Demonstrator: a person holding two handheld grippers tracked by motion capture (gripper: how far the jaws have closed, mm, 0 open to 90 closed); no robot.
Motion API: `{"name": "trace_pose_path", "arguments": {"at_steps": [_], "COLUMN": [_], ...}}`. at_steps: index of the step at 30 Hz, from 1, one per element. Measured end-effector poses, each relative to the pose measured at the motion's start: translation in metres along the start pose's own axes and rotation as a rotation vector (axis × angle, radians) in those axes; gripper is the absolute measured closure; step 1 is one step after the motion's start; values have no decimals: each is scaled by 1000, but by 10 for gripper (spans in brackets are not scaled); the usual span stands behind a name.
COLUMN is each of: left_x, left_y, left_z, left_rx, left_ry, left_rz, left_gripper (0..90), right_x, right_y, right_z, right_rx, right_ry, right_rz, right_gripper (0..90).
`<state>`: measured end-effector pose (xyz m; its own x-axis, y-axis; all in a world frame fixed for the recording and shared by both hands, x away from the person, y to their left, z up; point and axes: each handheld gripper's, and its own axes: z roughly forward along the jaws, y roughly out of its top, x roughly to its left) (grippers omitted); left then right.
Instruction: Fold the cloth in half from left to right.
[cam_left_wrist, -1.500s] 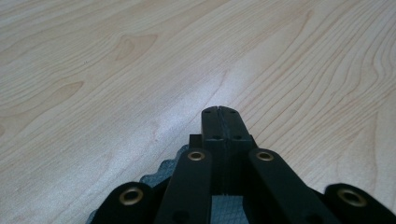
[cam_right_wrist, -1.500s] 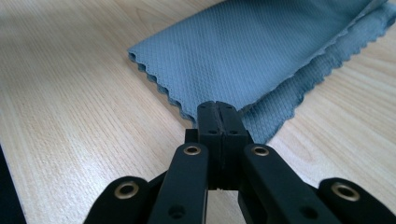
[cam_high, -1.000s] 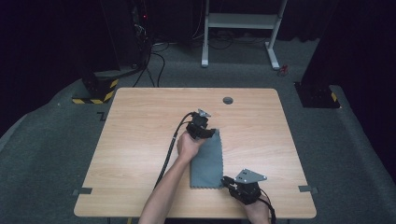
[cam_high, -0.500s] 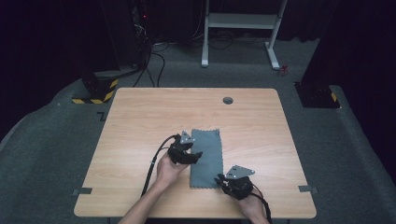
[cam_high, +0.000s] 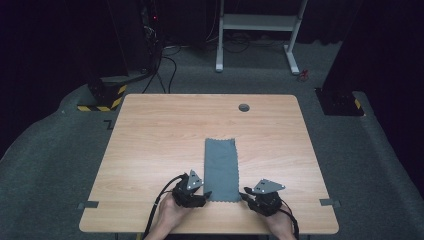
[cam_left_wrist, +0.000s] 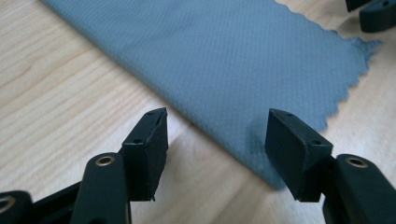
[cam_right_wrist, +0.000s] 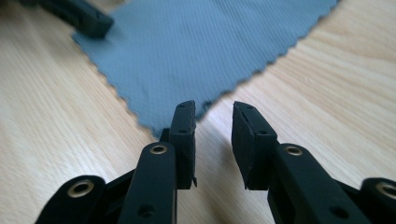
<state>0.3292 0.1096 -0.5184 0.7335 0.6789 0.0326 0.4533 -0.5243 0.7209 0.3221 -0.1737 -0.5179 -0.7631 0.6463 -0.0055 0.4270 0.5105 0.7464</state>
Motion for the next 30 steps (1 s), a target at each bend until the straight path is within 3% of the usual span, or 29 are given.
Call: {"name": "trace_pose_path", "arguments": {"at_steps": [8, 10, 16, 25, 30], "left_x": [-4, -6, -10, -12, -7], "left_y": [-11, -12, -16, -19, -19], "left_z": [-7, -8, -10, -10, -10], "left_rx": [-17, -21, -57, -73, -66], "left_ry": [-22, -30, -55, -77, -120], "left_rz": [-43, -30, -10, -9, -29], "left_gripper": [414, 477, 630, 752, 851], "right_x": [18, 20, 16, 17, 17], "right_y": [12, 9, 5, 4, 5], "right_z": [13, 17, 13, 13, 13], "right_rx": [-17, 9, 2, 3, 10], "right_ry": [20, 7, 24, 20, 36], "right_rz": [-52, -63, -67, -47, -49], "right_gripper": [689, 717, 788, 796, 847]}}
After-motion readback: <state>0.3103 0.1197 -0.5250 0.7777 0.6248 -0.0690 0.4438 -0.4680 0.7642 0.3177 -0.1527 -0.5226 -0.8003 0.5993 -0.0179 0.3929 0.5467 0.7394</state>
